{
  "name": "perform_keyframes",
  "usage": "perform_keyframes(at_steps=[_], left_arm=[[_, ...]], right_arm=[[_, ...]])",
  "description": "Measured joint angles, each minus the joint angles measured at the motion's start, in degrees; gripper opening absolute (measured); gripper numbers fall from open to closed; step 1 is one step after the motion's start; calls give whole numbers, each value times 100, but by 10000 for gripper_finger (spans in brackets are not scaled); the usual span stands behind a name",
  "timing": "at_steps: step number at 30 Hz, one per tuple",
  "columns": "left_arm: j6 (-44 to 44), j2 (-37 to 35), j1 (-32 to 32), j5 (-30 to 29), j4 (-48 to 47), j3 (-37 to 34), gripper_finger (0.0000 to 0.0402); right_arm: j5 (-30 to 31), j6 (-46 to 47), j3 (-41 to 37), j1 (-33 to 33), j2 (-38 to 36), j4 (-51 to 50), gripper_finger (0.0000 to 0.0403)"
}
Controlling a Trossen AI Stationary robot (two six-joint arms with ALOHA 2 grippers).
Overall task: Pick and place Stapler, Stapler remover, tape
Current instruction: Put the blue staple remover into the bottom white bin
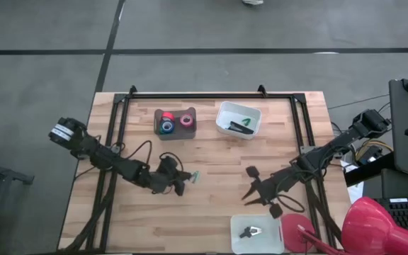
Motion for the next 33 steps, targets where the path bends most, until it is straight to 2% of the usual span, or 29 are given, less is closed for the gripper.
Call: perform_keyframes(at_steps=[4, 10, 13, 17, 25, 33], left_arm=[[550, 0, 109, 7, 221, 230, 4], [1246, 167, 232, 23, 217, 774, 3], [1561, 395, 295, 63, 200, 1094, 3], [2008, 753, 359, 204, 190, 1566, 3], [2718, 1397, 383, 504, -107, 2597, 2], [3129, 1777, 487, 643, -149, 3188, 2]], right_arm=[[609, -81, 0, -96, 6, 20, 99], [664, -462, 0, -241, 6, 488, 166], [881, -751, 0, -251, 6, 710, 201], [877, -801, 0, -299, 6, 804, 226], [861, -873, 0, -316, 6, 684, 226], [859, -919, -11, -327, 1, 571, 211]])
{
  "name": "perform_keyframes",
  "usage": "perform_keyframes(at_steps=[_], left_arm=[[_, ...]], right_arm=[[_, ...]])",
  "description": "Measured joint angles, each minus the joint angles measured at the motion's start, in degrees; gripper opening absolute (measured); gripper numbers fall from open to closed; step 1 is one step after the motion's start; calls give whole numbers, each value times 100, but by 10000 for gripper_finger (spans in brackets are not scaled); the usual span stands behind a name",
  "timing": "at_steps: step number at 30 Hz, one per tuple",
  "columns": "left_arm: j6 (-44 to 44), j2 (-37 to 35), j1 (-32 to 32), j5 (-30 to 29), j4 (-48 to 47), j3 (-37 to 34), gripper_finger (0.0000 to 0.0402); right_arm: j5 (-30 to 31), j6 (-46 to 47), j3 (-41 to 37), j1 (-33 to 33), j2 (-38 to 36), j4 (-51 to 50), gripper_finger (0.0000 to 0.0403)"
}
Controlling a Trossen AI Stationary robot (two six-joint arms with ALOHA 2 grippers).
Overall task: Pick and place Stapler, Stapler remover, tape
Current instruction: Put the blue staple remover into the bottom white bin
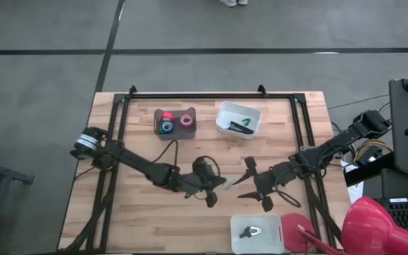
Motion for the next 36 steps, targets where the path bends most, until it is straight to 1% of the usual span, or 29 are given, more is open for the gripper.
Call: perform_keyframes(at_steps=[8, 12, 18, 25, 31, 36], left_arm=[[80, 96, 117, 224, -63, 169, 3], [36, 103, 130, 230, -122, 169, 5], [28, 105, 132, 230, -158, 169, 3], [-31, 104, 132, 230, -257, 167, 3], [-36, 103, 130, 242, -282, 165, 6], [-41, 103, 130, 247, -290, 161, 3]], right_arm=[[-17, 342, -4, -84, 0, -458, 198], [-19, 346, -4, -123, 110, -430, 194], [-11, 303, 142, -189, 684, -433, 193], [24, 127, 409, -186, 1047, -430, 185], [30, 15, 435, -196, 1195, -423, 164], [46, -5, 435, -224, 1182, -498, 132]])
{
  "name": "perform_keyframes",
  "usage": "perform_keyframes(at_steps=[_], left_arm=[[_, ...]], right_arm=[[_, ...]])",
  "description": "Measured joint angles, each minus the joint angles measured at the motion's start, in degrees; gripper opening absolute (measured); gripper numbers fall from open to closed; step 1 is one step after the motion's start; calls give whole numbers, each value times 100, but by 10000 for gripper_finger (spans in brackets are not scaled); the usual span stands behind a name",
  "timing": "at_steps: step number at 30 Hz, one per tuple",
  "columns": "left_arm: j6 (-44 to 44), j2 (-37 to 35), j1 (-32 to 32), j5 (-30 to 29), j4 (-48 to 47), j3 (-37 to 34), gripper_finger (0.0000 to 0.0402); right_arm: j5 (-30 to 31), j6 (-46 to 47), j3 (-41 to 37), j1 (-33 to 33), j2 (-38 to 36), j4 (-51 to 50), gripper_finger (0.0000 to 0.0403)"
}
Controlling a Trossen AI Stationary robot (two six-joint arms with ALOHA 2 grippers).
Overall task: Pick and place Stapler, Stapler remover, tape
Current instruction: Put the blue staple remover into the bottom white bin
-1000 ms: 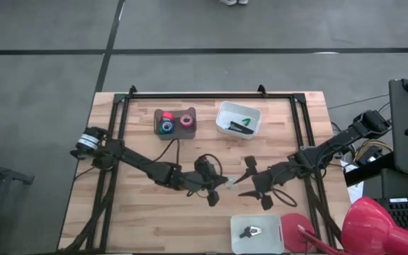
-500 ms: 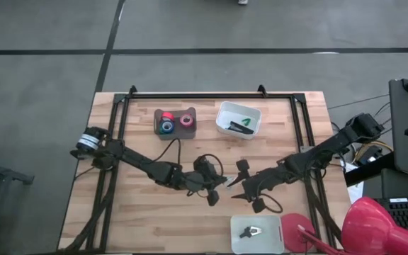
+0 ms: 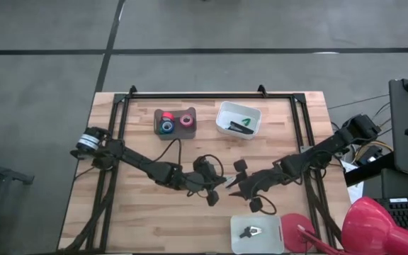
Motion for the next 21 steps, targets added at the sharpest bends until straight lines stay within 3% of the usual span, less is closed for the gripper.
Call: perform_keyframes(at_steps=[15, 21], left_arm=[[-10, 0, -1, 9, 77, 0, 12], [36, 0, 0, 4, 120, 0, 9]], right_arm=[[1, -162, 1, -46, -26, -87, 19], [-2, -155, 4, -51, -28, -91, 10]])
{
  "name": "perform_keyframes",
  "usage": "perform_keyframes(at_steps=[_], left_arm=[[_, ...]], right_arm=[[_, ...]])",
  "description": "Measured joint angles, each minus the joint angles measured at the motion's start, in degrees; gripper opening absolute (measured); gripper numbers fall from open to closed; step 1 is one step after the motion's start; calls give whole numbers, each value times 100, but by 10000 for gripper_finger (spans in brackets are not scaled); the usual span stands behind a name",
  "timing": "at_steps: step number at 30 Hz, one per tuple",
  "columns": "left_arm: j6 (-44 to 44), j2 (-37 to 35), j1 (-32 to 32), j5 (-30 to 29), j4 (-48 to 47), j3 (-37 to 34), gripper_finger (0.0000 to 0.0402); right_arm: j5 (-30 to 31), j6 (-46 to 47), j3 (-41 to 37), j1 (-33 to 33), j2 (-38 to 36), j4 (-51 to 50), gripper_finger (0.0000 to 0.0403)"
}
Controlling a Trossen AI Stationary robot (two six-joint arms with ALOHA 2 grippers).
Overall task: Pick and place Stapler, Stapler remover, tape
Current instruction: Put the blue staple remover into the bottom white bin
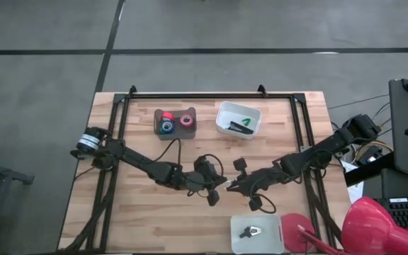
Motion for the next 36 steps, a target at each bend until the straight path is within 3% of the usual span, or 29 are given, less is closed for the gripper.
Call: perform_keyframes(at_steps=[4, 11, 14, 19, 22, 36], left_arm=[[-6, 0, 2, -20, 11, 0, 17], [-17, -13, 2, -94, -31, 0, 67], [46, -15, 2, -182, -32, 0, 94], [179, -35, 4, -201, -52, 0, 126], [174, -37, 19, -201, -55, 0, 134], [46, -37, 74, -199, -55, 0, 135]], right_arm=[[-37, 46, 16, 0, -68, -49, 9], [-458, 347, 199, 7, -285, -566, 7], [-1113, 600, 221, 11, -294, -591, 7], [-2843, 1311, 206, 185, -315, -449, 8], [-3298, 1713, 113, 411, -308, -375, 8], [-3259, 3333, -654, 822, -297, 131, 8]])
